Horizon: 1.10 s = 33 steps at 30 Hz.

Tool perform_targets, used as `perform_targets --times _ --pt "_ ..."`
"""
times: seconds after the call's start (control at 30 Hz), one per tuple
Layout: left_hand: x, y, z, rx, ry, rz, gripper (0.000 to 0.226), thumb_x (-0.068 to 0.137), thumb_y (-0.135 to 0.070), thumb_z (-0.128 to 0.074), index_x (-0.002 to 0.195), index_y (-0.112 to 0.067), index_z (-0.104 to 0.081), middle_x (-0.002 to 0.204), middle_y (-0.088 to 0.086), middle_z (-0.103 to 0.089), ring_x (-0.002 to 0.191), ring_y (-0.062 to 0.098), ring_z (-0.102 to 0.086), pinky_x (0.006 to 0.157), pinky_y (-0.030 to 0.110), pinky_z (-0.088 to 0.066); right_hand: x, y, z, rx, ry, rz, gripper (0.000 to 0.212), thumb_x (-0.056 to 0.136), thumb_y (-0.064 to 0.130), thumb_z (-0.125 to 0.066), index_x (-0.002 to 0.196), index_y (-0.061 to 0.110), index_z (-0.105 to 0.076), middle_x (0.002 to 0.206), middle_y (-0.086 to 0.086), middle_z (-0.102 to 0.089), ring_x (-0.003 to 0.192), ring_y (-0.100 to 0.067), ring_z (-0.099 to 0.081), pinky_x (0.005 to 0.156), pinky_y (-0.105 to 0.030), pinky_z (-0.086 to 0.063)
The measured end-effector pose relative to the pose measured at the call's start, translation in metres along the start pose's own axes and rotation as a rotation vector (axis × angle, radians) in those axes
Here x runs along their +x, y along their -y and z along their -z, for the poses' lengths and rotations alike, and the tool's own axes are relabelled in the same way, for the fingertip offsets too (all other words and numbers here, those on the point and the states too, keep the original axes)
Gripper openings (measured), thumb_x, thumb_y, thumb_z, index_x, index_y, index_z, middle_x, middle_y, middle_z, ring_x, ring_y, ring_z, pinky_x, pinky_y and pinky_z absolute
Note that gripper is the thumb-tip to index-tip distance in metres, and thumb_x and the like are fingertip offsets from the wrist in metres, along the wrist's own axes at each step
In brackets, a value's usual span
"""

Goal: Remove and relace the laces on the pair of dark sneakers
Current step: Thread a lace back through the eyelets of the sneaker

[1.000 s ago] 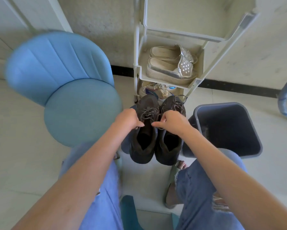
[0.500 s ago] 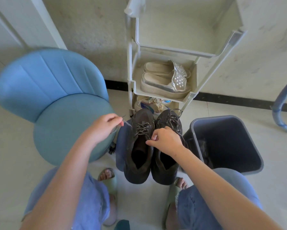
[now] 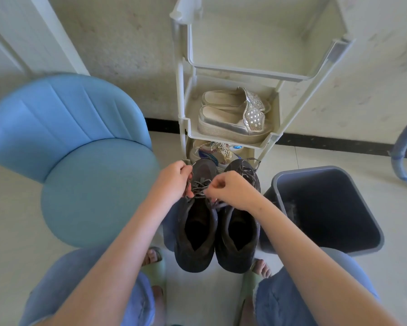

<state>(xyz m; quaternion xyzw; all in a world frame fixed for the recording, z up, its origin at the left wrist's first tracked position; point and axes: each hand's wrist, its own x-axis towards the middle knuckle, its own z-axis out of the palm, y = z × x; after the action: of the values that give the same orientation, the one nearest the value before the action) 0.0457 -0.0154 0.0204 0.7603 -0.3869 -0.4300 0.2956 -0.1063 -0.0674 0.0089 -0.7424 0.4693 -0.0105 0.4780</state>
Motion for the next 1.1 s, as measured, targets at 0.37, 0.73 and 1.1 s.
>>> perform_targets --times 0.37,0.73,1.1 --pt "0.006 -0.010 -0.002 0.216 -0.094 -0.117 0.021 0.097 -0.019 -0.048 0.106 -0.017 -0.067 0.103 0.002 -0.070 0.095 0.019 -0.062 0.076 0.024 -0.041 -0.021 0.029 -0.078 -0.106 0.388 0.273 0.044 0.082 0.045 -0.061 0.116 0.016 -0.063 0.107 -0.006 -0.064 0.100 -0.024 -0.057 0.092 -0.048 -0.048" --pt "0.010 -0.010 -0.011 0.294 -0.066 -0.215 0.025 0.096 -0.018 -0.049 0.114 -0.024 -0.066 0.111 -0.007 -0.067 0.096 0.006 -0.056 0.079 0.018 -0.034 -0.005 -0.002 0.001 -0.495 -0.005 -0.250 0.049 0.087 0.046 -0.064 0.112 0.006 -0.052 0.109 -0.009 -0.053 0.100 -0.028 -0.056 0.084 -0.038 -0.046" --pt "0.012 -0.016 -0.010 0.247 -0.181 -0.212 0.027 0.098 -0.018 -0.046 0.114 -0.021 -0.067 0.113 -0.004 -0.066 0.105 0.014 -0.059 0.083 0.021 -0.038 -0.005 0.022 -0.019 0.176 0.290 0.204 0.024 0.088 0.000 -0.061 0.109 0.012 -0.063 0.097 0.001 -0.071 0.085 -0.004 -0.068 0.083 -0.025 -0.054"
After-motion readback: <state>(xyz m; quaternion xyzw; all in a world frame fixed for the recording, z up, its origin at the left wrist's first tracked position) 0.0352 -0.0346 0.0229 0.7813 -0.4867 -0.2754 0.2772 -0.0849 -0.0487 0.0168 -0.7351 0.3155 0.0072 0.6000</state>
